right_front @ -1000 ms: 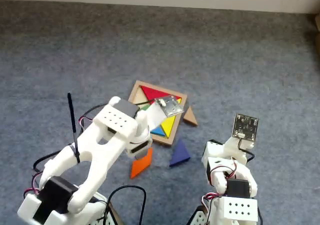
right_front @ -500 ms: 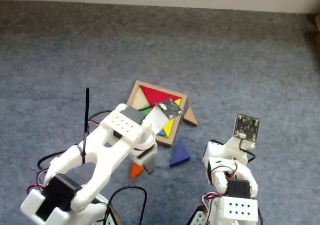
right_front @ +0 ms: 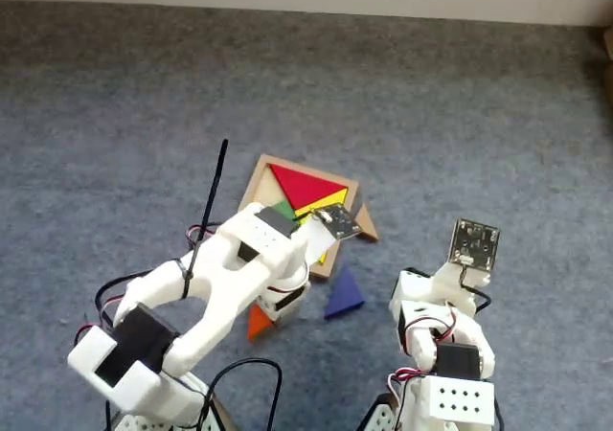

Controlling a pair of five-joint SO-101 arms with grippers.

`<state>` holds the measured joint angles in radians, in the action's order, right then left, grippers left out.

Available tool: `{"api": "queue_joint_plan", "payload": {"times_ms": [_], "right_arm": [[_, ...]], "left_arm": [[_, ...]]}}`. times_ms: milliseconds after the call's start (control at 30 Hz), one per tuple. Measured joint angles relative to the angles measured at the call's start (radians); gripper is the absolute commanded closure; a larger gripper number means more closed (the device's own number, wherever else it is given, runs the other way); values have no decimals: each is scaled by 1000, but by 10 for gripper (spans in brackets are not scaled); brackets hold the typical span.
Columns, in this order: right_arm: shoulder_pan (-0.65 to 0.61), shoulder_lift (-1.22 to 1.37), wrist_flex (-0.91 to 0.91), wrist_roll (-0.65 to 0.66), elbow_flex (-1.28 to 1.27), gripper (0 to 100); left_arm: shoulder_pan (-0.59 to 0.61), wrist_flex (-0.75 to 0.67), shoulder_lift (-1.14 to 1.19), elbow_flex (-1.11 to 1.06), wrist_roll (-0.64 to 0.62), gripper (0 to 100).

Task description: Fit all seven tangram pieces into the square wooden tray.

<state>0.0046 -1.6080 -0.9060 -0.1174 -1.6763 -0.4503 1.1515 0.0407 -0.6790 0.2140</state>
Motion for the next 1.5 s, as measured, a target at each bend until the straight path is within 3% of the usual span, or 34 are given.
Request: {"api": "queue_joint_plan", "payload": {"times_ms": [233,400,533,1033,1500], "right_arm": [[0,0,0,0,0,986],[0,0,0,0,0,986],[0,0,0,0,0,986],[0,0,0,0,0,986],[0,0,0,0,0,986]], "left_arm": [[0,34,-80,20,3,950],[107,51,-236,117,3,950],[187,54,-235,233,3,950],[265,55,373,796,3,948],[265,81,511,907,3,938]]}}
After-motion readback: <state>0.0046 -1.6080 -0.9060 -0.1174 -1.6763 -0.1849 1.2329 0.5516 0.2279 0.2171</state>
